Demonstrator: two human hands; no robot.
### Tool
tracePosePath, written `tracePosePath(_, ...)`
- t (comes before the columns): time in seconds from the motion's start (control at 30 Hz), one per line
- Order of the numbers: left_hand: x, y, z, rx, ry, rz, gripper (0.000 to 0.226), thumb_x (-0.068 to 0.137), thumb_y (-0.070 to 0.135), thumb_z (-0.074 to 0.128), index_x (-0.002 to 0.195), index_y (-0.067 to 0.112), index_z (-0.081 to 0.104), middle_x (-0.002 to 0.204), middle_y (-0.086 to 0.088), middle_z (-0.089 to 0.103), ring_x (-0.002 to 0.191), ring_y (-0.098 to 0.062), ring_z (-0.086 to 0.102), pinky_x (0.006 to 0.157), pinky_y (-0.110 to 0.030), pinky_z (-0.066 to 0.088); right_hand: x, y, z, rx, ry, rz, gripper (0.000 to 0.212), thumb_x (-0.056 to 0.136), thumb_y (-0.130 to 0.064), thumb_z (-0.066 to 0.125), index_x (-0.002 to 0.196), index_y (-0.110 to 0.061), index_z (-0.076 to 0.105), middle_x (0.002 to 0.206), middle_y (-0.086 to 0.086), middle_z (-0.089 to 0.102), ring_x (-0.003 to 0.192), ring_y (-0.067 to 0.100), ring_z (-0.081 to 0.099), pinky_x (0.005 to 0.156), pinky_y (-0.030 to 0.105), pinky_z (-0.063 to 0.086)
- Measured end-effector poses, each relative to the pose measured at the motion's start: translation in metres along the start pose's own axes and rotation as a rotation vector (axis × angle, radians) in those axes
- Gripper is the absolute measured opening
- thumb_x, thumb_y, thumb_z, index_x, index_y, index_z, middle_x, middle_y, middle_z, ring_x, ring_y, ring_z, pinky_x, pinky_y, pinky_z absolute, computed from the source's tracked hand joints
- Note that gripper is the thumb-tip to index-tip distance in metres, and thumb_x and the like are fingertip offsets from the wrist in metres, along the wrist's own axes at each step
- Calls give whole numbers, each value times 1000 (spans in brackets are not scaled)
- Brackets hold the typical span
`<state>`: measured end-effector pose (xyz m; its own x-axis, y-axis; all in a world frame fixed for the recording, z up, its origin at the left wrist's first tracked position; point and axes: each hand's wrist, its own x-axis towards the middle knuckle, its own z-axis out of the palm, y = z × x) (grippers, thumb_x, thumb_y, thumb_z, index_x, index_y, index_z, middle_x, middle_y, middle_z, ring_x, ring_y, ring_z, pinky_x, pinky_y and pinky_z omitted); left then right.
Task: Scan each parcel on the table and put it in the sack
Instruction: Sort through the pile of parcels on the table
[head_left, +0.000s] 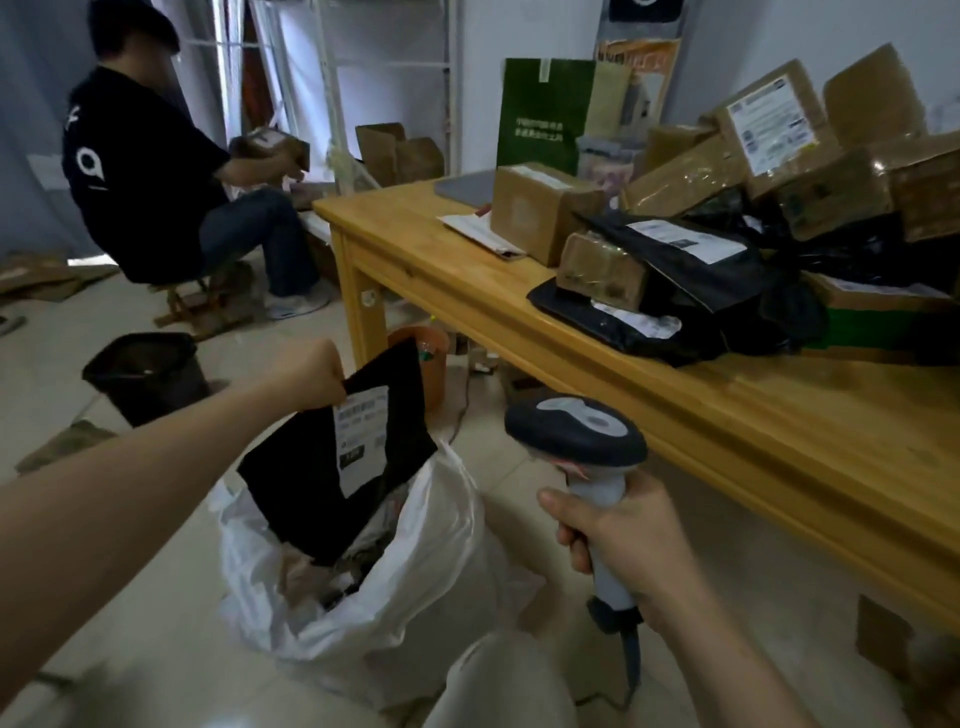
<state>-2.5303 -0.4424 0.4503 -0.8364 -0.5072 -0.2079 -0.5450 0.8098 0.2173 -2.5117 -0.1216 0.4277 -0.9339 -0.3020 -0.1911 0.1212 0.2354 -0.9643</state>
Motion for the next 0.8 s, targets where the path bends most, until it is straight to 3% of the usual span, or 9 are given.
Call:
tracePosePath(0.1,28,-15,-1,153,136,18,14,88,17,63,97,9,71,83,-7,63,60,-14,49,43,-25,30,17,9,12,-36,-1,72,18,79,-11,75,73,0,63,51,8,60,41,18,51,44,26,44)
tracePosePath(0.2,59,-25,14,248,231,31,14,88,19,63,94,11,71,72,-1,57,60,-14,50,48,-26,36,33,18,20,-74,-24,126,19,80,-11,74,69,-1,61,49,7,60,39,17,50,46,27,44)
tracePosePath(0.3,79,-30,50,302,202,9,13,90,19,59,94,14,70,74,-1,60,67,-17,59,57,-31,51,45,24,21,-72,-31,174,19,79,-10,74,69,-1,61,49,9,60,38,17,50,45,26,43)
tracePosePath(0.4,79,-28,97,344,76,16,15,94,21,53,95,20,68,83,1,59,80,-20,62,66,-30,50,53,27,19,-84,-40,207,18,79,-11,75,69,-2,62,50,8,61,41,18,51,47,27,43)
tracePosePath(0.47,70,-21,127,307,-45,48,13,91,24,53,85,22,65,82,0,60,81,-21,63,72,-30,51,56,29,15,-85,-35,225,19,79,-11,75,69,-2,62,49,7,59,41,18,51,47,27,44)
tracePosePath(0.57,65,-5,150,239,-111,114,19,90,32,54,92,18,67,89,0,62,91,-23,65,71,-29,48,59,28,9,-85,-20,236,20,79,-11,74,69,0,62,49,7,59,39,16,51,46,25,43)
tracePosePath(0.67,70,27,139,83,-10,138,21,92,34,54,94,18,66,94,-2,65,85,-22,62,66,-28,44,59,23,2,-62,13,230,21,79,-11,75,67,-1,61,48,7,59,38,15,50,45,24,42)
tracePosePath(0.8,59,86,99,-170,263,254,27,93,36,55,71,20,60,68,4,56,63,-13,55,49,-23,31,50,12,-10,-6,38,204,21,80,-11,74,67,-3,60,47,6,58,38,14,50,44,24,42)
